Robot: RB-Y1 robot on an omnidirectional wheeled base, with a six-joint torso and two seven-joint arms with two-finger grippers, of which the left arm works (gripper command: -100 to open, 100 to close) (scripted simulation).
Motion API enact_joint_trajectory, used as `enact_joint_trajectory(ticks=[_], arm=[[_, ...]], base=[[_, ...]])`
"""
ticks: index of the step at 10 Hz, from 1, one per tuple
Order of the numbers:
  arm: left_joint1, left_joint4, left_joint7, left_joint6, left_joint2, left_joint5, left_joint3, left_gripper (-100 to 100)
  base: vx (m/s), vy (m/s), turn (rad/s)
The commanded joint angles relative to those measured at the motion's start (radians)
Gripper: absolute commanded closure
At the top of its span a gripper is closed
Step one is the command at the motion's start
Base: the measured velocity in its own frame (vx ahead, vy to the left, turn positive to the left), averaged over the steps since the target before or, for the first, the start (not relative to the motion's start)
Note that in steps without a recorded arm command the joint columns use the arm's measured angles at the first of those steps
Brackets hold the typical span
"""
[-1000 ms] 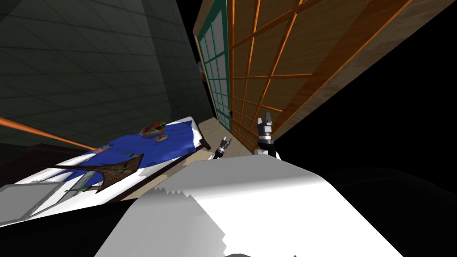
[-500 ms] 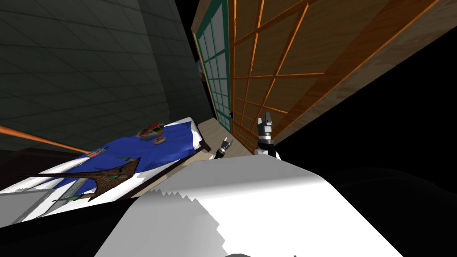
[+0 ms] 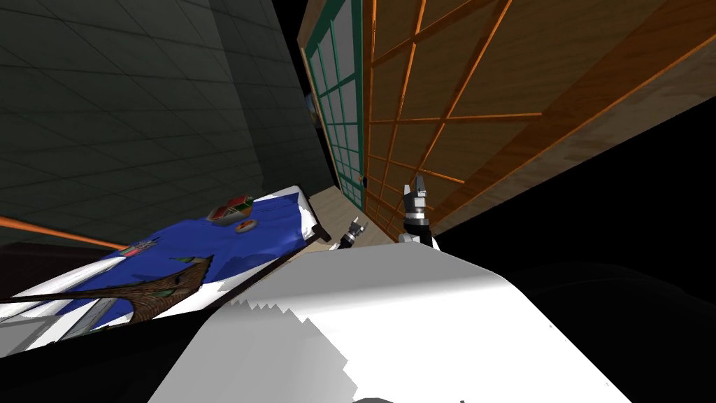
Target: Push the door open
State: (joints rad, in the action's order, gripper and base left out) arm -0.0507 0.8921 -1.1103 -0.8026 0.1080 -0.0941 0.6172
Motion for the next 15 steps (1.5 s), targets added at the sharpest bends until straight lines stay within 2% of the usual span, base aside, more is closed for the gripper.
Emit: enact_joint_trajectory(ticks=[1, 4, 15], arm=[[-0.011, -0.028, -0.028, -0.004, -0.005, -0.005, 0.014, -100], [-0.025, -0.060, -0.055, -0.010, -0.014, -0.009, 0.028, -100], [-0.089, -0.210, -0.182, -0.036, -0.072, -0.031, 0.093, -100]], base=[[0.144, 0.051, -0.027], [0.105, 0.042, -0.012], [0.181, 0.079, -0.013]])
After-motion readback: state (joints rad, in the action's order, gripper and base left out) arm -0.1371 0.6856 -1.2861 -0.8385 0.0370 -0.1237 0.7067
